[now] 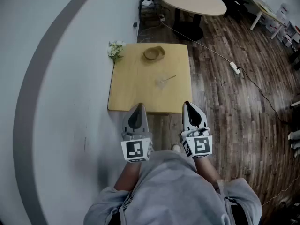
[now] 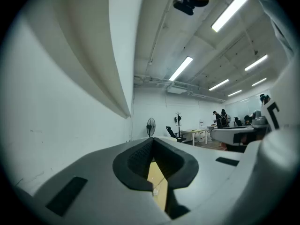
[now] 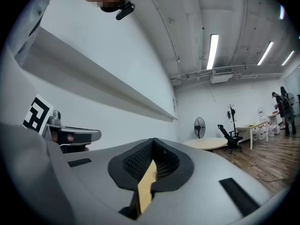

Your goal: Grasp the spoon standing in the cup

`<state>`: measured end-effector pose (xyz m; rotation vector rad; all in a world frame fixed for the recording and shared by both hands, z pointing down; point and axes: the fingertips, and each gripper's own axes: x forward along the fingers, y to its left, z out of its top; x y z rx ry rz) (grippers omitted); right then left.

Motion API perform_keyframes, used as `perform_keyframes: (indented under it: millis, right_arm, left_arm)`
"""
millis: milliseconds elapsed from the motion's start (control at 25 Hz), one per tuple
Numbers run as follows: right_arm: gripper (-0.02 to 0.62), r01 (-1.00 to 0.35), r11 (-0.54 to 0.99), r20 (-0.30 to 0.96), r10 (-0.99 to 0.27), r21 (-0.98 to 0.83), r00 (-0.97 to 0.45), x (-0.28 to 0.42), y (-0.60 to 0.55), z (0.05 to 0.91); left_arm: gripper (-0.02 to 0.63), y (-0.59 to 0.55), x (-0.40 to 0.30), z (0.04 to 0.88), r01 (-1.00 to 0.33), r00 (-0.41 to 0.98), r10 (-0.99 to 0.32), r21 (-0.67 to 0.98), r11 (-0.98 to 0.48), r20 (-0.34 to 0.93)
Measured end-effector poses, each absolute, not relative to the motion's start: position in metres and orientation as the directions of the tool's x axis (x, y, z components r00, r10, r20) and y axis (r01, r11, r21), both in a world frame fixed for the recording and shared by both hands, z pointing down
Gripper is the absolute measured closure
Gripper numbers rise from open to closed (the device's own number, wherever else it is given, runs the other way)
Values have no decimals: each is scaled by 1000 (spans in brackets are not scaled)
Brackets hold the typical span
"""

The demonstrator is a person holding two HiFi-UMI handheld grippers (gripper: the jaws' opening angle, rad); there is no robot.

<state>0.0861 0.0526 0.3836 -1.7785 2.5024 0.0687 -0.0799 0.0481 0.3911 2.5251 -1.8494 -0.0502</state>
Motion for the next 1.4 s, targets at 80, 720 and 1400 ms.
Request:
perform_keyframes:
  millis: [80,720,1400]
  right_arm:
    - [597,-944,330,-84,-941,-4,-328,89,53,382]
    - [597,-932,361,-65,-931,-20,-359,101,52,393]
    - [597,-905,418,13,-908,-77,-420,144,39,424]
  left_arm:
    - [604,49,-78,390,-955,296,-955,27,-297,-11]
    - [604,54,-65,388,-963,268,-963,4,-268,-10]
    - [604,68,-49,407,-991,136,-989,-5,-136,62]
